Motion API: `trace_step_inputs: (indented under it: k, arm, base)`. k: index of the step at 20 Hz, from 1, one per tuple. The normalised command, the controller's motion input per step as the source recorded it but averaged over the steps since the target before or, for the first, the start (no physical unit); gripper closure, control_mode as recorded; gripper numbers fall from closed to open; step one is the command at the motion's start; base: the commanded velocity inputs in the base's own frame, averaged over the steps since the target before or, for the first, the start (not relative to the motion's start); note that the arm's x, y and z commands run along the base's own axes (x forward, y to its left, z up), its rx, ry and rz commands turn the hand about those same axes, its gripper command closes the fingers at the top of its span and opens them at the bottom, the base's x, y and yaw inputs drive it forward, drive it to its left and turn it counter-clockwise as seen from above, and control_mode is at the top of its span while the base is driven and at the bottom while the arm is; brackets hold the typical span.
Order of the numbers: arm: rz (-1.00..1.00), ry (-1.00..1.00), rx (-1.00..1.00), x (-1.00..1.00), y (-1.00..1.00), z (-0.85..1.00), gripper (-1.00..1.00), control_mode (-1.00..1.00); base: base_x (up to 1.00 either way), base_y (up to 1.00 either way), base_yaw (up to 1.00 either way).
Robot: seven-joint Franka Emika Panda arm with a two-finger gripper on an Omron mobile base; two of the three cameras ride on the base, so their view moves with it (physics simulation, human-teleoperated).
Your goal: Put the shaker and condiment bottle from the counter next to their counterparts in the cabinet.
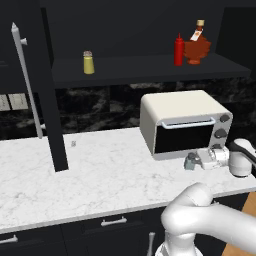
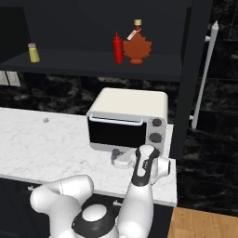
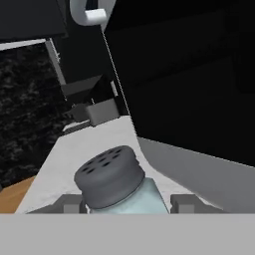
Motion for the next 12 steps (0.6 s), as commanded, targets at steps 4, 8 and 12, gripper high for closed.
trace_step_inputs:
  k: [4, 8, 12]
  arm:
    - [-0.19, -0.03, -0.18, 0.08, 0.11, 0.86, 1.00, -1.00]
    - [-0.17, 0.05, -0.20, 0.04, 0.39, 0.79, 1.00, -1.00]
    - [-0.10, 0.07, -0.11, 0.00, 0.35, 0.68, 1.00, -1.00]
  base:
    - [0.00, 0.00, 0.00]
    - [0.00, 0.00, 0.00]
    - [0.00, 0.00, 0.00]
